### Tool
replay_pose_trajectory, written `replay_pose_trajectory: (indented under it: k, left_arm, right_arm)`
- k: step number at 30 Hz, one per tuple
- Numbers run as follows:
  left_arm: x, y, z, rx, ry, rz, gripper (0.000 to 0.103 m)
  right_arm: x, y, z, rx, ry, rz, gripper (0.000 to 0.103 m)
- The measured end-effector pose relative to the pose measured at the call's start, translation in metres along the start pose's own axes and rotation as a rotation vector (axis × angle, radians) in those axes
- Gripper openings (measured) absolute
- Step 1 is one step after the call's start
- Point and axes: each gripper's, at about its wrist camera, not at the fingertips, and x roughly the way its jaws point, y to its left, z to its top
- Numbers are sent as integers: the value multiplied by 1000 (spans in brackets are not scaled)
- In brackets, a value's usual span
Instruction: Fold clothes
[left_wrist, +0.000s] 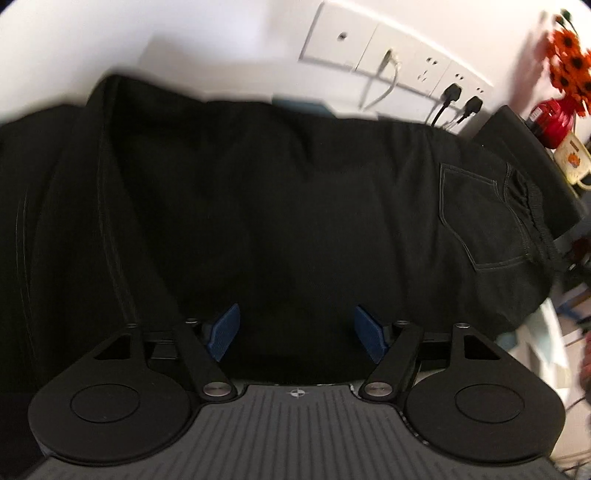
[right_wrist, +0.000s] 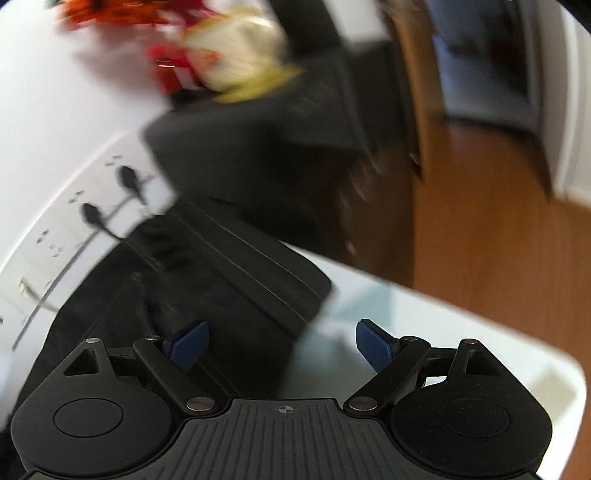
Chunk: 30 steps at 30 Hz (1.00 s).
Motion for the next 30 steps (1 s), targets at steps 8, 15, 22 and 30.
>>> replay_pose_trajectory:
  k: [8,15,22,30]
  left_arm:
    - [-25,32,-7,-149,-93,96,70]
    - [-47,54,-7,-169,-165,274,70]
    - [-73,55,-23,-182,-196,261,73]
    - [-74,92,-26,-285,-231,338,84]
  right_arm:
    - [14,-1,-32,67,90,180,75]
    - [23,-4,-39,103,94,197,15]
    - [5,-25,-2,134,-82,115,13]
    - [-18,-6,-24,97,24,141,52]
